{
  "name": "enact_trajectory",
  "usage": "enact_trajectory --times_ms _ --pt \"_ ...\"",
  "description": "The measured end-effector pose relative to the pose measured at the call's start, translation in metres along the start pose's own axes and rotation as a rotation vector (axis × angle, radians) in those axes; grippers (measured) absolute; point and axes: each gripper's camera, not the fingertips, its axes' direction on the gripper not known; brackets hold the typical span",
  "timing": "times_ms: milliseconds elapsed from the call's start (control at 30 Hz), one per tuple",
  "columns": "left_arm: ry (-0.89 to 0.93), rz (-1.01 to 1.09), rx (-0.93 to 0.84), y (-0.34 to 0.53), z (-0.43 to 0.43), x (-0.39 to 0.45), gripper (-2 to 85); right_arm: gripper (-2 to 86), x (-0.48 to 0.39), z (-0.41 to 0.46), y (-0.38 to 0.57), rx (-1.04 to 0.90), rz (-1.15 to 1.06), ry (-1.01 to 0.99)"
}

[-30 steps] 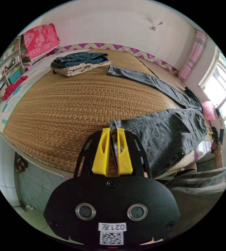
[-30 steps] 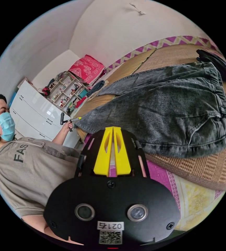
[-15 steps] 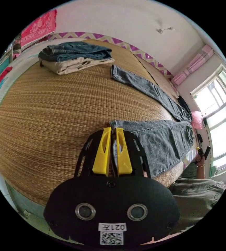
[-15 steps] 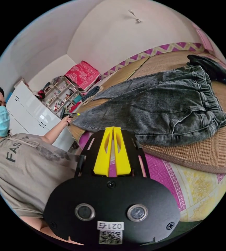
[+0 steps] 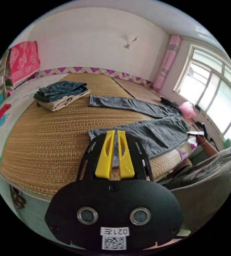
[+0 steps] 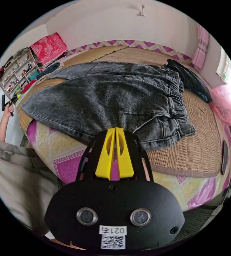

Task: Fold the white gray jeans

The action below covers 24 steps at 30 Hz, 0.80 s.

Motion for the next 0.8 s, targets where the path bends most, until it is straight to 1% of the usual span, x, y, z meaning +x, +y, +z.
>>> enact_trajectory --times_ms 67,167,233,267,300,333,367,433,467,500,600,667,700,733,767,800 --pt "-0.008 0.107 -0.040 -0.005 0.018 0.045 -0.4 -0.4 -0.014 -0.002 -0.005 -0.040 0.001 0.040" --pt "0.033 0.186 -0.114 -0.012 0.051 0.079 0.4 -0.6 -0.033 -0.005 -0.015 -0.089 -0.010 0.082" --pt "0.014 0.220 -0.182 -0.015 0.075 0.091 1.9 -0.6 -0.038 -0.008 -0.021 -0.099 -0.011 0.086" --pt "-0.005 0.243 -0.234 -0.016 0.089 0.096 3.4 -0.6 -0.039 -0.014 -0.024 -0.084 0.008 0.110" --pt "-0.017 0.252 -0.263 -0.017 0.096 0.097 4.1 -0.6 -0.036 -0.026 -0.025 -0.011 0.044 0.178" --pt "-0.051 0.257 -0.327 -0.017 0.109 0.096 5.5 -0.6 -0.032 -0.034 -0.025 0.033 0.075 0.215" --pt "-0.035 0.245 -0.332 -0.017 0.113 0.090 5.6 -0.6 -0.021 -0.046 -0.024 0.094 0.136 0.270" --pt "0.037 0.175 -0.325 -0.018 0.112 0.072 4.5 -0.6 0.000 -0.047 -0.022 0.074 0.191 0.335" --pt "0.062 0.132 -0.323 -0.018 0.110 0.061 3.1 -0.6 0.016 -0.029 -0.021 -0.058 0.193 0.329" --pt "0.067 0.110 -0.323 -0.018 0.109 0.055 2.2 -0.7 0.022 -0.026 -0.011 -0.009 0.164 0.287" --pt "0.066 0.042 -0.310 -0.015 0.098 0.038 -0.3 -0.8 0.038 -0.029 -0.003 -0.018 0.241 0.184" --pt "-0.007 -0.018 -0.217 -0.008 0.076 0.028 -0.7 -0.8 0.036 -0.029 -0.009 -0.069 0.234 0.209" --pt "0.001 -0.026 -0.185 -0.007 0.070 0.027 -0.8 -0.8 0.034 -0.031 -0.013 -0.072 0.229 0.246" --pt "0.039 -0.033 -0.111 -0.005 0.058 0.025 -0.9 -0.8 0.031 -0.034 -0.014 -0.039 0.221 0.267" --pt "0.066 -0.038 -0.060 -0.003 0.050 0.024 -0.9 -0.8 0.026 -0.043 -0.014 0.079 0.192 0.284" --pt "0.062 -0.040 -0.061 -0.002 0.050 0.024 -0.9 -0.8 0.024 -0.046 -0.015 0.153 0.185 0.278"
